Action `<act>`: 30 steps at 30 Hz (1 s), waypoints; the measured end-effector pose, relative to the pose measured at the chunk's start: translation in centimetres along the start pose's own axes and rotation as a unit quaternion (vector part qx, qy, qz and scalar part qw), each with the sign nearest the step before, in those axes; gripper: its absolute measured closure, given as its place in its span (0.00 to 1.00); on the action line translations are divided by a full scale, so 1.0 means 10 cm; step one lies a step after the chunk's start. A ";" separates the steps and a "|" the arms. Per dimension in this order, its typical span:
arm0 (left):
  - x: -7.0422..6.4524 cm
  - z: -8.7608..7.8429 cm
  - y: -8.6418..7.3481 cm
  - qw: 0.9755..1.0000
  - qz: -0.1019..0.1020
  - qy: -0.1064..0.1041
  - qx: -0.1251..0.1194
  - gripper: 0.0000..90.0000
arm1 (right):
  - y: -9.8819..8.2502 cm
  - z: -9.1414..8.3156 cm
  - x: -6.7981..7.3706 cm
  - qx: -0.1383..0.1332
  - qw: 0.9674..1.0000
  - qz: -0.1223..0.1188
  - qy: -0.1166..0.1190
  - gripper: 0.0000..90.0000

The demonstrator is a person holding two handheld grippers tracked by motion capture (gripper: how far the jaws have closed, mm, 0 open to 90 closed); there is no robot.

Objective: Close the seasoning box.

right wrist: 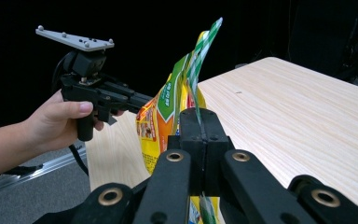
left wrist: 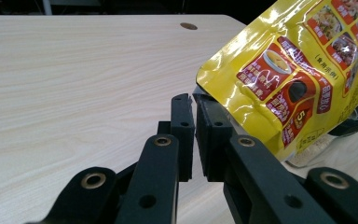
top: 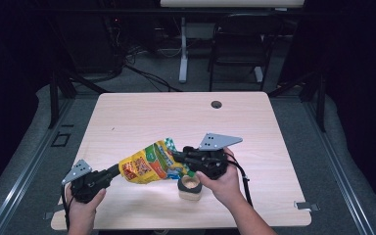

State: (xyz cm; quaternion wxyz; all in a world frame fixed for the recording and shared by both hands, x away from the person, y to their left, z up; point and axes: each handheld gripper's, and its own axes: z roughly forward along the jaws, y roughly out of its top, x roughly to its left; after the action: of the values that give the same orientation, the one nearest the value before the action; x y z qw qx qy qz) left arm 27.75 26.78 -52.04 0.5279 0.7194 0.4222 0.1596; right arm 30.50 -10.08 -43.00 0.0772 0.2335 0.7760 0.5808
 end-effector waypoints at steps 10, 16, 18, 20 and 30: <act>0.05 -0.01 -0.03 1.000 -0.002 0.010 0.009 0.95 | 0.05 0.05 0.04 -0.004 1.000 -0.005 0.003 1.00; 0.05 -0.02 -0.01 1.000 -0.003 0.009 0.000 0.94 | 0.07 0.13 0.09 0.006 1.000 -0.014 0.001 1.00; 0.05 -0.02 -0.01 1.000 0.000 0.008 0.001 0.94 | 0.07 0.18 0.10 0.017 1.000 -0.024 -0.004 1.00; 0.04 -0.03 -0.01 1.000 -0.002 0.008 -0.001 0.93 | 0.06 0.22 0.09 0.028 0.999 -0.029 -0.009 1.00; 0.03 -0.03 0.00 1.000 0.000 0.007 -0.002 0.93 | 0.05 0.24 0.09 0.036 0.999 -0.033 -0.018 1.00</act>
State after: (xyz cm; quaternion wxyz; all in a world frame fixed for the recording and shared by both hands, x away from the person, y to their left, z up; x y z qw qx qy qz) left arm 27.69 27.24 -52.01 0.5267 0.7173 0.4252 0.1655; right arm 30.77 -7.48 -43.14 0.1015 0.2206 0.8020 0.5458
